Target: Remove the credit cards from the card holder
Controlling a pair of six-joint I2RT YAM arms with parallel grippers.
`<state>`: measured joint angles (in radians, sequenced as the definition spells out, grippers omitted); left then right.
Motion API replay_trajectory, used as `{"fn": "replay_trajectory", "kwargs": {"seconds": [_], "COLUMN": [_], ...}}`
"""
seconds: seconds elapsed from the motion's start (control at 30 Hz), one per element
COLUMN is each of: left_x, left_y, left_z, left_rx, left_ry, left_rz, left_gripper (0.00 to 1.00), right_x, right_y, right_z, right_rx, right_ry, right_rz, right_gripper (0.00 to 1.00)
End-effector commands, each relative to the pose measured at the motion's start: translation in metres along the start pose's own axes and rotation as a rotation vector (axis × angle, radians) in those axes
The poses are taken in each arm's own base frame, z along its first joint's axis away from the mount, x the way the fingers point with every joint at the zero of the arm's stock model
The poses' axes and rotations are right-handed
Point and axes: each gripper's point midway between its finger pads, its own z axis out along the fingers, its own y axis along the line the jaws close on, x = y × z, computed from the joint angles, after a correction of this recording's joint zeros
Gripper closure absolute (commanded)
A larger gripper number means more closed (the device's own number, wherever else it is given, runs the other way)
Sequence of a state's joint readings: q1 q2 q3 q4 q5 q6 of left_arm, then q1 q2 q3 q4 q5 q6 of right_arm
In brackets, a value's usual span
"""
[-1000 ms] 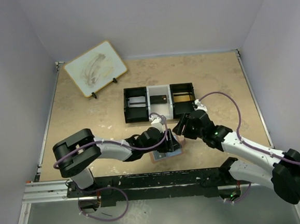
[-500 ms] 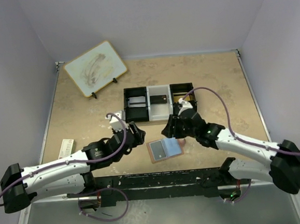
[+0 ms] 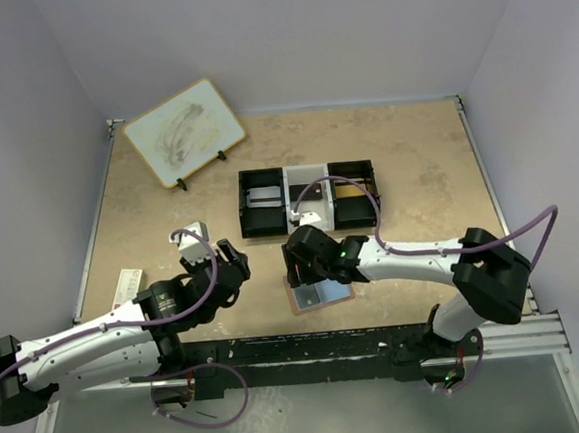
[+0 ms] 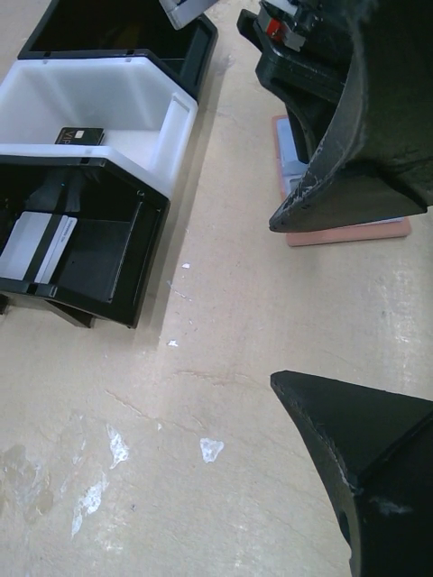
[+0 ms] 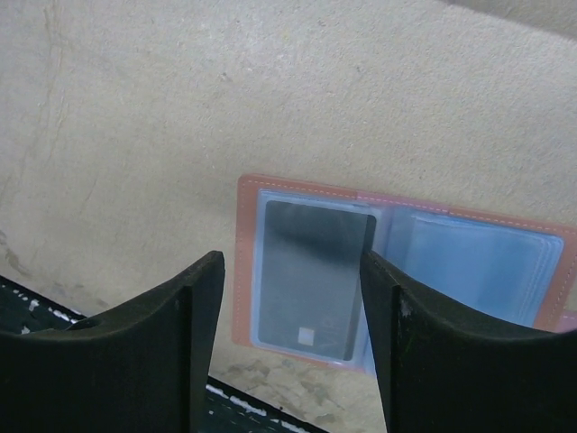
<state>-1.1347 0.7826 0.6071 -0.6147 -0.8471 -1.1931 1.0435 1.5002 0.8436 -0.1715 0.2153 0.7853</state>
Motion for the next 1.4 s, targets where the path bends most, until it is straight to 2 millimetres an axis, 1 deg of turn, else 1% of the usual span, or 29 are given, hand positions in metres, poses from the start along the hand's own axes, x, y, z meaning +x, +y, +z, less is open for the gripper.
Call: {"fn": "replay_trajectory", "kwargs": {"seconds": [0.0,0.07,0.2,0.37,0.47,0.57,0.63,0.73,0.77,0.93,1.0,1.13,1.23,1.27,1.37], "left_x": [-0.006,-0.006,-0.004,0.0,0.001,0.001,0.002,0.005,0.007,0.018,0.023,0.029,0.032,0.033,0.034], "left_y": [0.008,0.008,0.008,0.008,0.007,0.005,0.003,-0.002,-0.004,-0.016,-0.024,-0.031,-0.033,-0.034,-0.034], "left_z": [-0.001,-0.001,-0.001,0.001,0.001,0.001,0.001,0.001,0.002,0.005,0.006,0.007,0.009,0.009,0.01], "left_rx": [-0.016,-0.014,-0.017,-0.02,-0.016,-0.009,-0.002,0.017,0.023,0.06,0.089,0.118,0.12,0.12,0.12], "left_ry": [-0.032,-0.031,-0.024,-0.013,-0.006,-0.004,0.0,0.014,0.022,0.064,0.081,0.104,0.111,0.113,0.117], "left_rz": [-0.007,-0.008,0.0,0.01,0.01,0.007,0.009,0.018,0.021,0.044,0.048,0.051,0.058,0.06,0.064], "left_gripper": [0.38,0.37,0.36,0.36,0.36,0.36,0.36,0.36,0.36,0.36,0.36,0.36,0.36,0.36,0.36], "right_x": [-0.004,0.002,0.016,0.03,0.042,0.041,0.041,0.04,0.043,0.04,0.039,0.046,0.047,0.046,0.047], "right_y": [0.0,0.001,-0.011,-0.015,-0.012,-0.003,0.004,0.008,0.006,0.0,-0.001,-0.011,-0.017,-0.019,-0.02], "right_z": [0.003,0.006,0.015,0.025,0.027,0.028,0.028,0.027,0.027,0.027,0.028,0.031,0.033,0.034,0.035], "right_rx": [0.089,0.112,0.189,0.204,0.169,0.105,0.047,-0.028,-0.051,-0.126,-0.147,-0.105,-0.066,-0.056,-0.054], "right_ry": [-0.009,0.009,0.049,0.092,0.129,0.115,0.11,0.106,0.116,0.112,0.109,0.133,0.142,0.137,0.136], "right_rz": [-0.063,-0.083,-0.09,-0.077,-0.066,-0.052,-0.04,0.004,0.018,0.084,0.096,0.1,0.093,0.093,0.094], "right_gripper": [0.35,0.34,0.32,0.32,0.33,0.37,0.38,0.38,0.39,0.4,0.39,0.35,0.35,0.36,0.42]}}
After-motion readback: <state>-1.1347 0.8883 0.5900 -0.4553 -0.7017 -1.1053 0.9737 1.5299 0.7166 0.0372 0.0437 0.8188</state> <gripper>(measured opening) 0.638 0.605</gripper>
